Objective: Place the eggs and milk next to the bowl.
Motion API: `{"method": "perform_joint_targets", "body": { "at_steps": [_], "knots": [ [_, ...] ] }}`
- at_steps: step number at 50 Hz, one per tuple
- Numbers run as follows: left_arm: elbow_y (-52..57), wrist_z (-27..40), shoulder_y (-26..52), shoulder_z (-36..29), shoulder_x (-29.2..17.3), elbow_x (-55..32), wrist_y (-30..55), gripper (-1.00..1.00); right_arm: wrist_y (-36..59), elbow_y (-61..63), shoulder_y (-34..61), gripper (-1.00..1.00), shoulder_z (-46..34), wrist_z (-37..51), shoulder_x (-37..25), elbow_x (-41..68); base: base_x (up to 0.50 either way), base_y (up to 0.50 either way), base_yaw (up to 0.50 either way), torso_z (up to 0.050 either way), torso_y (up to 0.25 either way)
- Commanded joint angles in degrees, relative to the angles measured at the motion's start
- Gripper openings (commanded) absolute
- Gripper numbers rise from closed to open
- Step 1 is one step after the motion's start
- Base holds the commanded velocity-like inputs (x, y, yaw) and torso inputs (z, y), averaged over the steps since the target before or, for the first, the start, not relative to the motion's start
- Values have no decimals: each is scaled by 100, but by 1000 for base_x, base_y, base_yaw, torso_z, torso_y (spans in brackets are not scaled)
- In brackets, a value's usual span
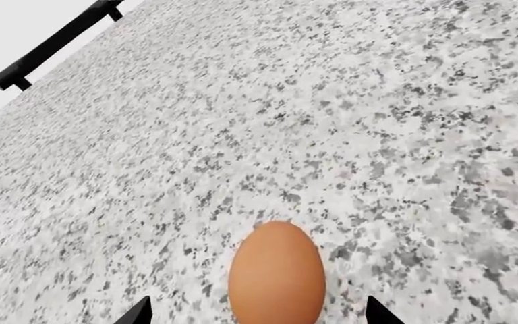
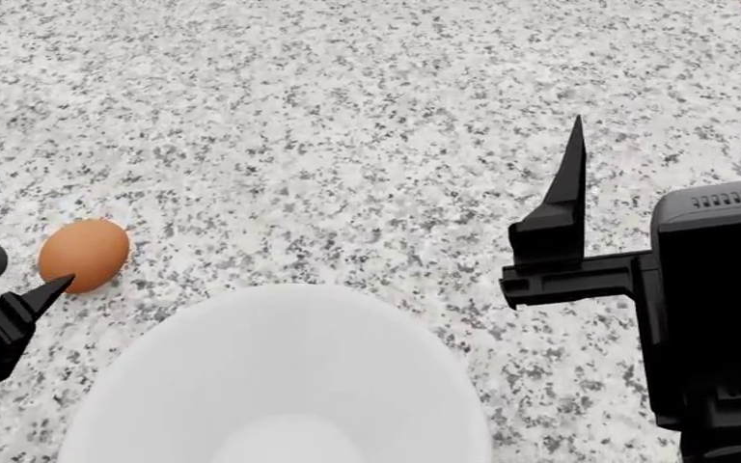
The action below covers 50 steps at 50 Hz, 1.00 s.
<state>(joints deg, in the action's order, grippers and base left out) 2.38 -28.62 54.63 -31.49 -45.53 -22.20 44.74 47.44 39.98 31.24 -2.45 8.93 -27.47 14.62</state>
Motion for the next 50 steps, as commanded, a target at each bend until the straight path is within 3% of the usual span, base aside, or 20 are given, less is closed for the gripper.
{"method": "perform_joint_targets", "body": {
  "at_steps": [1,29,50],
  "knots": [
    [-613,-282,147,-184,379,308,-269,100,63,60,15,100,83,-95,75,-141,0,0,0,0,0],
    [-2350,-466,431,-588,1050,751,-1217,100,244,44,218,100,-48,-61,1,-153,0,0,0,0,0],
    [-2926,-552,514,-771,1292,892,-1495,100,233,47,196,100,-33,-31,-29,-139,0,0,0,0,0]
  ]
}}
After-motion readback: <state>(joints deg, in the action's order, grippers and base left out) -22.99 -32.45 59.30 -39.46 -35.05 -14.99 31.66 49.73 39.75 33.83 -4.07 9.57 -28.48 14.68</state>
